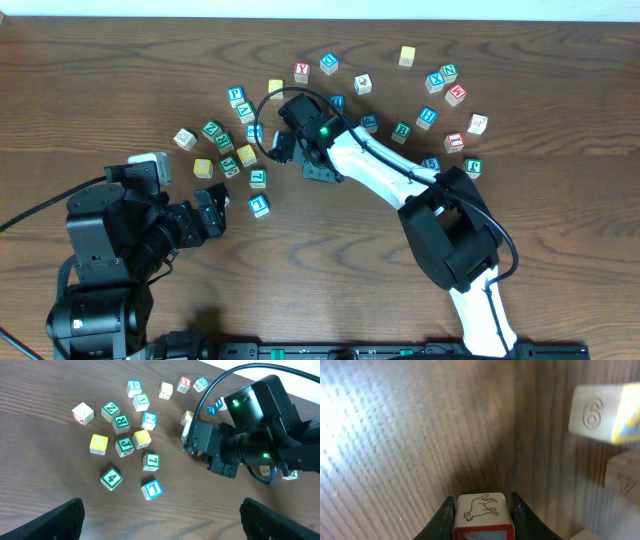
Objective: Spell out AI2
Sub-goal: 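Lower the 'A' block onto the table and open the right gripper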
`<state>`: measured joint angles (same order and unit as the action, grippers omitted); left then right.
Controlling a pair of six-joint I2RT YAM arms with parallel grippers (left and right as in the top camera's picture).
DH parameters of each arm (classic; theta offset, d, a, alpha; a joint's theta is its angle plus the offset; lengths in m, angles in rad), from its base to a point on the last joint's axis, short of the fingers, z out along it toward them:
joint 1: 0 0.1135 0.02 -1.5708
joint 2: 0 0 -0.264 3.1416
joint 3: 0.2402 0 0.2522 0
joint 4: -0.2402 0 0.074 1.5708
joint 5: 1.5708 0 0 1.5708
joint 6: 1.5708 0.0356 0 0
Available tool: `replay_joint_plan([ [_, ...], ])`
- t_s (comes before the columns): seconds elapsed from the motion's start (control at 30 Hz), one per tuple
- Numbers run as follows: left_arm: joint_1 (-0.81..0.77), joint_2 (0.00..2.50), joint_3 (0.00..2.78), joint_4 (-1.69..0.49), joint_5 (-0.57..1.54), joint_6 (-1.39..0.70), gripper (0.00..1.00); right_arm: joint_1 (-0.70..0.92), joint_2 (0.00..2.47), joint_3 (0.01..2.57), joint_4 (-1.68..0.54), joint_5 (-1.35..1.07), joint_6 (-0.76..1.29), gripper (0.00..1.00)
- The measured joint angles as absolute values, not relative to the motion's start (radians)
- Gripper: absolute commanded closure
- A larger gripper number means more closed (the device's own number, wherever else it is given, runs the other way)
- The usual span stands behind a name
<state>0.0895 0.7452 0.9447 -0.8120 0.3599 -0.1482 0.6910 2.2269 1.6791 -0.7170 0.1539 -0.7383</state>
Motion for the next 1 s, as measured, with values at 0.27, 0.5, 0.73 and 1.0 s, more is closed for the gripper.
replay_joint_plan([
  [0.27, 0.089, 0.745, 0.945, -0.812, 0.360, -0.148, 0.02, 0.682, 2.227, 1.679, -0.685, 0.116, -0.867, 0.66],
  [0.5, 0.089, 0.745, 0.945, -0.812, 0.360, -0.148, 0.02, 0.669, 2.227, 1.679, -0.683, 0.089, -0.886, 0.51],
  [0.73, 0.089, 0.745, 0.945, -0.812, 0.360, -0.148, 0.02, 0.666, 2.227, 1.679, -0.597, 0.082, -0.847, 0.51],
  [1.0, 0.089, 0.745, 0.945, -0.812, 0.360, -0.148, 0.02, 0.665, 2.140, 1.678, -0.498, 0.053, -0.733, 0.36],
])
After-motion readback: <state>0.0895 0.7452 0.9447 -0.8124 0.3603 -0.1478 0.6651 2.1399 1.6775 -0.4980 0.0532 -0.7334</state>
